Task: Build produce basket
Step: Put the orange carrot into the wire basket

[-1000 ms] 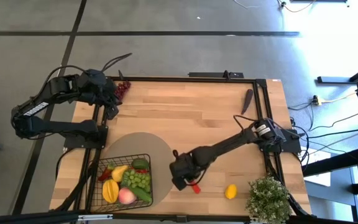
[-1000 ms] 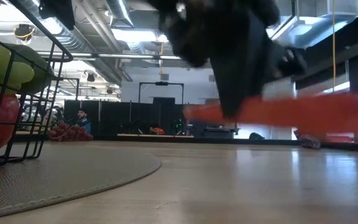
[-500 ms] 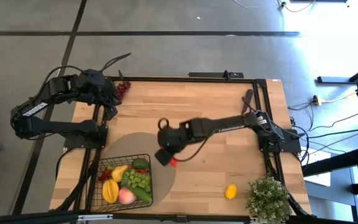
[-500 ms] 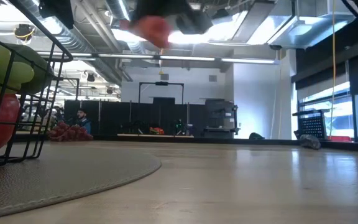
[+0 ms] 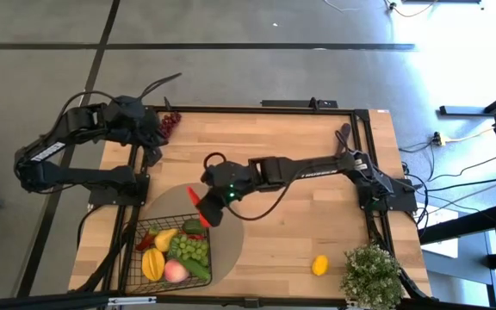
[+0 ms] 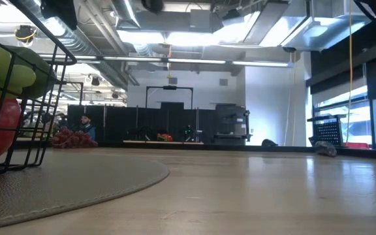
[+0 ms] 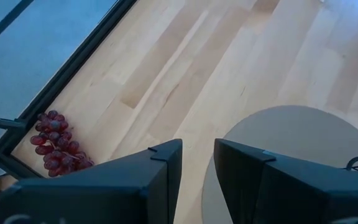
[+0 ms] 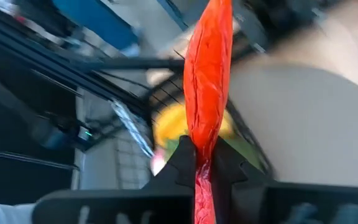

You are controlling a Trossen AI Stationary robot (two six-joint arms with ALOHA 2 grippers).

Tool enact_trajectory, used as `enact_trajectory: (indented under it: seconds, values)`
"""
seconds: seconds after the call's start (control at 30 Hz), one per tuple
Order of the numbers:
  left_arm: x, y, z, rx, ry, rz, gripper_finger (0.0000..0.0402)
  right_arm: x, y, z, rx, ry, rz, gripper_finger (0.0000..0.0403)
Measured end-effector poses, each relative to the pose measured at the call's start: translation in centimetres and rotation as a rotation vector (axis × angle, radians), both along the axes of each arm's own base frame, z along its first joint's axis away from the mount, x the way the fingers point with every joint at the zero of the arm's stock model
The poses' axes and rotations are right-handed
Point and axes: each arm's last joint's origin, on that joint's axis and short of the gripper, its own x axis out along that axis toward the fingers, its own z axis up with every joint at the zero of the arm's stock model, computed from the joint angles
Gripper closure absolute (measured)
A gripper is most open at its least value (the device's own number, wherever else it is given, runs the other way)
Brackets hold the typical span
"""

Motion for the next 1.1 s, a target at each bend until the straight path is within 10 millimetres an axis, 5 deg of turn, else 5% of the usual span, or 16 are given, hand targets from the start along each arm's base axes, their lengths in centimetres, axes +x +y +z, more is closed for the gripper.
enact_trajectory:
  seconds: [0.17,0.6,1.1]
  values:
    - [-0.2,-0.4,0.1,-0.015,-0.018,-0.098,0.0318,1.2,0.7,-0.3,-0.015,-0.111,0.054,0.0398]
    - [-1.3,-1.0,0.4,-0.031,-0.062,-0.172,0.0318,4.7,3.3,-5.0,0.071,-0.281,0.261,0.0399]
    - [-1.3,-1.1,0.3,-0.033,-0.060,-0.171,0.0318,5.1,5.6,-8.2,-0.030,-0.314,0.533,0.0398]
